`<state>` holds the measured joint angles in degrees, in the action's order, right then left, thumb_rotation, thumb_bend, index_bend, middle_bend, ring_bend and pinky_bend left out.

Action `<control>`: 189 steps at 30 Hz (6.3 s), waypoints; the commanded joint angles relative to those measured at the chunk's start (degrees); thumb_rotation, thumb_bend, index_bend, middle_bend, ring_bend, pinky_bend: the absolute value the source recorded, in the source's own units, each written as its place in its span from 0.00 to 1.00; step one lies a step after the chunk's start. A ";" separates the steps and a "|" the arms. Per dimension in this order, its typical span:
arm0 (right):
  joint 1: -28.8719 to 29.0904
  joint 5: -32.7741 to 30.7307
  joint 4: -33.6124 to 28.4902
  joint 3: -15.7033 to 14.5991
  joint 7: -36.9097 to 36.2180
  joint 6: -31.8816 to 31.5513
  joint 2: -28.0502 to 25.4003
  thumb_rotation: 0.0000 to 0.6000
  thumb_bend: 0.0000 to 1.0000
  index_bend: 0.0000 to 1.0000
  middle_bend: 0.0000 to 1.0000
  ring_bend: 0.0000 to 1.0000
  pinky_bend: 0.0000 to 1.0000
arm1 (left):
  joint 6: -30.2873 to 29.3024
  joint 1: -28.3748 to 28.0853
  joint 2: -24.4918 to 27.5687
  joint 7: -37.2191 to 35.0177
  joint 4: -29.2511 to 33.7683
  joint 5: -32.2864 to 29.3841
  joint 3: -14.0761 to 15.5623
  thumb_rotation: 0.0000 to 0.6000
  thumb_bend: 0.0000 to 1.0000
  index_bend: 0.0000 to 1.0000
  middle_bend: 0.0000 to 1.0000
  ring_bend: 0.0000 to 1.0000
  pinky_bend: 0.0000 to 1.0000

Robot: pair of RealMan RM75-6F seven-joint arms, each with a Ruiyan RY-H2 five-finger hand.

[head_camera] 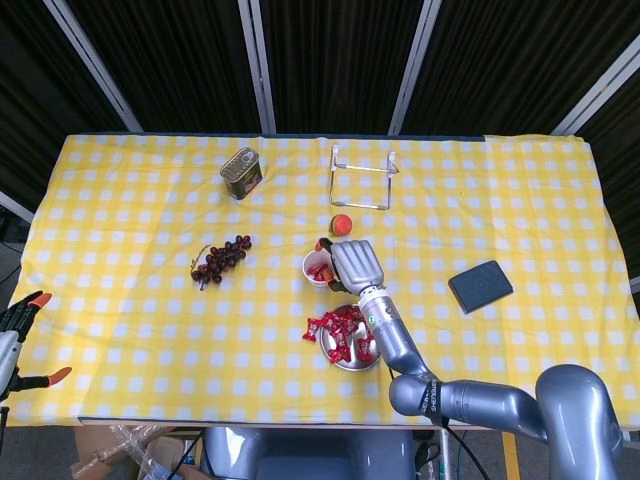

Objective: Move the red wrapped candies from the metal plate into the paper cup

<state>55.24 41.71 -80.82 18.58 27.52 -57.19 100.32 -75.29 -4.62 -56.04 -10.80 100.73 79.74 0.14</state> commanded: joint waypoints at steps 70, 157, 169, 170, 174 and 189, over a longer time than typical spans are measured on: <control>-12.96 1.02 -21.31 -15.10 6.20 -5.48 -8.58 1.00 0.30 0.09 0.77 0.91 1.00 | -0.55 0.35 -0.16 0.80 0.23 0.20 0.18 1.00 0.05 0.00 0.00 0.00 0.00; -6.39 -0.58 -18.91 -0.04 3.28 -3.61 -8.11 1.00 0.58 0.66 0.78 0.92 1.00 | 0.37 0.02 0.14 0.01 0.48 -0.72 -0.15 1.00 0.05 0.00 0.00 0.00 0.00; -0.73 -3.34 -8.72 3.40 2.24 -1.03 -3.06 1.00 0.58 0.66 0.78 0.92 1.00 | 1.74 -0.40 0.71 -1.07 0.88 -1.56 -0.22 1.00 0.05 0.00 0.00 0.00 0.00; -0.50 -3.33 -8.36 3.49 2.14 -0.93 -2.86 1.00 0.58 0.66 0.78 0.92 1.00 | 1.80 -0.42 0.74 -1.11 0.88 -1.63 -0.24 1.00 0.05 0.00 0.00 0.00 0.00; 0.93 -3.99 -5.96 3.80 2.17 -0.20 -1.76 1.00 0.58 0.66 0.78 0.92 1.00 | 2.24 -0.54 0.93 -1.28 1.06 -1.92 -0.22 1.00 0.05 0.00 0.00 0.00 0.00; 2.75 -6.01 0.04 2.59 2.49 0.77 0.50 1.00 0.58 0.44 0.78 0.92 1.00 | 2.43 -0.51 1.23 -1.42 1.34 -2.07 -0.13 1.00 0.05 0.00 0.00 0.00 0.00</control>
<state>57.96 35.74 -80.85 21.22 29.98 -56.43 100.77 -72.86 -5.14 -54.81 -12.22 102.07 77.67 0.01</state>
